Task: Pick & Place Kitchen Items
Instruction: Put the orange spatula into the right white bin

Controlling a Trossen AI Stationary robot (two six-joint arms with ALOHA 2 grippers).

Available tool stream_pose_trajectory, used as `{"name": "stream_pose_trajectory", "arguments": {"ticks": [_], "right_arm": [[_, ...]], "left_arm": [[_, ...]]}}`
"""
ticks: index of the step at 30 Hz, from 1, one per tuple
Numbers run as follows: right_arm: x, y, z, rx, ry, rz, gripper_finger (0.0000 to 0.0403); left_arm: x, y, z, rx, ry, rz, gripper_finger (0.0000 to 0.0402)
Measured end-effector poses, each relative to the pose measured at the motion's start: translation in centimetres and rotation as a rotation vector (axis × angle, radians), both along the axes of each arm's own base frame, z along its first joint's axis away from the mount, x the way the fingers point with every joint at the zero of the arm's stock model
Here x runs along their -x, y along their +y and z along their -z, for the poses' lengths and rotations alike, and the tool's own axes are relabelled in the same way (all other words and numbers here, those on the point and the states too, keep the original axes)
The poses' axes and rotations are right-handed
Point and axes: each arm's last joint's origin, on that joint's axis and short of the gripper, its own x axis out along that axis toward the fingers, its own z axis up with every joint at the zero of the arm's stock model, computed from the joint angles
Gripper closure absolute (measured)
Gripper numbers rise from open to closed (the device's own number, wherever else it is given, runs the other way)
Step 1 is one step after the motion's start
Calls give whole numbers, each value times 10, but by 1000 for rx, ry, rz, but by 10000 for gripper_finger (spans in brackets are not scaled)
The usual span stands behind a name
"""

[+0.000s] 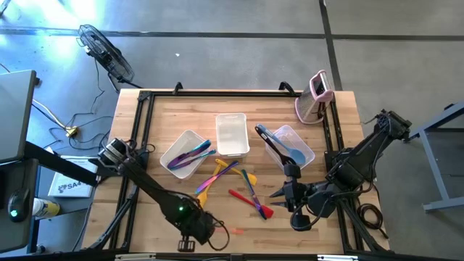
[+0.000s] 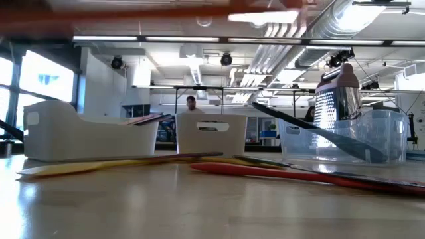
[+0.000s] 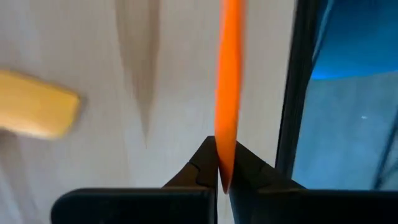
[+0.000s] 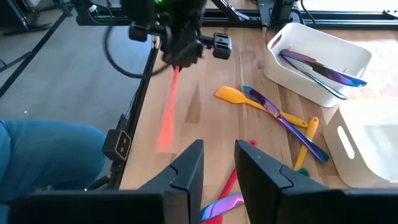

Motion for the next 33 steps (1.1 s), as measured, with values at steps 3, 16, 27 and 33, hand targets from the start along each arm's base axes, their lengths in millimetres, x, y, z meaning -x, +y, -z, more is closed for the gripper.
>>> {"name": "stream_pose_trajectory", "arguments": {"ticks": [3,16,27,33], "right_arm": [[0,0,0,-19,3,12,319],[-21,22,38,90,134,-119,319],[-24,22,37,193,27,48,319],[-31,29,24,164,-143,102,319]], "left_arm": [[-2,1,-11,-73,-61,30,397],[-27,19,-56,-456,-415,-12,397],[-45,12,-72,-463,-679,-146,397],[-53,9,-80,-491,-811,-181,397]]}}
